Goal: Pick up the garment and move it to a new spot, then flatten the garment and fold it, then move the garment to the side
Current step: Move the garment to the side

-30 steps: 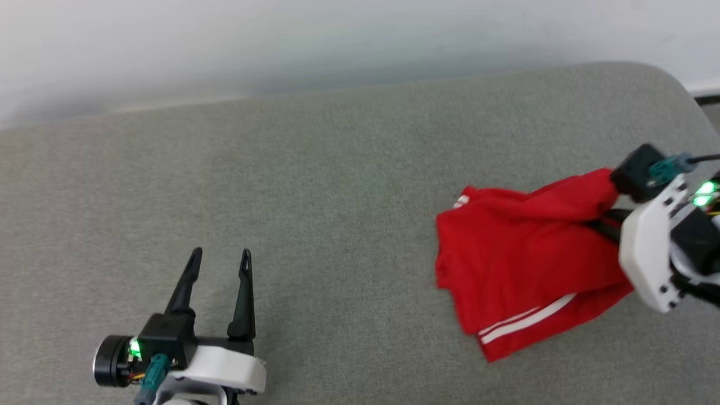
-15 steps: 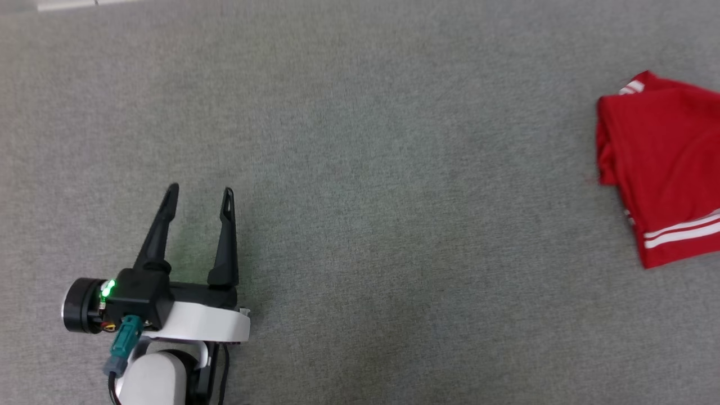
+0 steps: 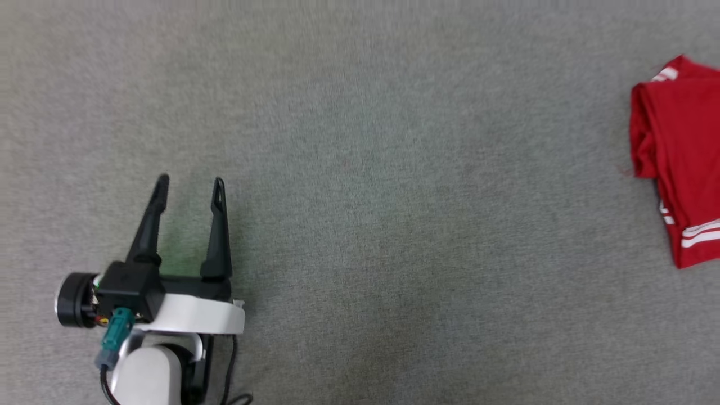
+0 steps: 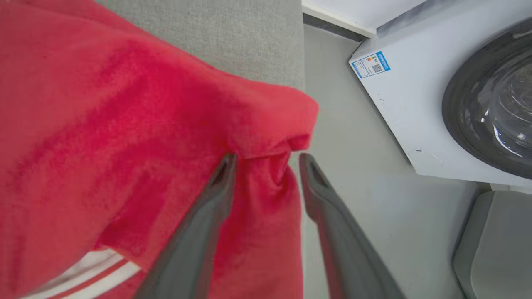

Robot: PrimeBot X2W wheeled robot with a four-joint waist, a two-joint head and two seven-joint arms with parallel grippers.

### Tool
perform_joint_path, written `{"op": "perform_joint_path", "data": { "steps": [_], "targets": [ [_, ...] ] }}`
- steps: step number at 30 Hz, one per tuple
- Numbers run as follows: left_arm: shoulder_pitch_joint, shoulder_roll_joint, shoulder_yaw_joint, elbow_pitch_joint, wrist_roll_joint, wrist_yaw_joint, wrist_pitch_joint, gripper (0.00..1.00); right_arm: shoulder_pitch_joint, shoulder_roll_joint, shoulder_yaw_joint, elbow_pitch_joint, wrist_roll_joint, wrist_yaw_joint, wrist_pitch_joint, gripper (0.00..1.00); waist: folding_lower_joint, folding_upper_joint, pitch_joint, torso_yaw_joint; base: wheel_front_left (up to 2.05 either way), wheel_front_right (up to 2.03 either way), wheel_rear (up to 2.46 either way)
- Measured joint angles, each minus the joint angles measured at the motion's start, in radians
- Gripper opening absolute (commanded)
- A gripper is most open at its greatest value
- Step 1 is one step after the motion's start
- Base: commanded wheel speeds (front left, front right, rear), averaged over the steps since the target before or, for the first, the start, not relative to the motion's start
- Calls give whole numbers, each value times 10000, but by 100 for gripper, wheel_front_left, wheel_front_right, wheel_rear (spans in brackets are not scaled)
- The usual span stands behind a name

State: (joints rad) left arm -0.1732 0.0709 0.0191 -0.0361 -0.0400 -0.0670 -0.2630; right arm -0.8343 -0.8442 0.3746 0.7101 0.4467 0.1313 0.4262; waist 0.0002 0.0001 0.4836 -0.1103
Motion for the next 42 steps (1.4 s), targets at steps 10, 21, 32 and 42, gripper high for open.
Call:
{"op": "perform_joint_path", "data": {
  "steps": [10,21,32,42],
  "targets": [
    [1222,-142,77,268,-104,330,0,100,678,510,-1601,-853,-633,-2,-2456,100,-1,0,-1988,120,0,0,0],
    [2248,-186,107,514,-178,508,0,100,2549,2972,-3164,-3147,-2163,-2,-5873,100,-3,0,-3883,604,0,0,0],
    [2768,-194,100,717,-174,579,0,100,5781,5547,-3114,-5511,-2968,-2,-6798,100,-5,0,-4994,1356,0,0,0],
    [2893,-196,119,773,-161,497,0,100,7807,7242,-3827,-5891,-2964,-2,-6869,100,-4,0,-5220,1722,0,0,0]
  ]
}}
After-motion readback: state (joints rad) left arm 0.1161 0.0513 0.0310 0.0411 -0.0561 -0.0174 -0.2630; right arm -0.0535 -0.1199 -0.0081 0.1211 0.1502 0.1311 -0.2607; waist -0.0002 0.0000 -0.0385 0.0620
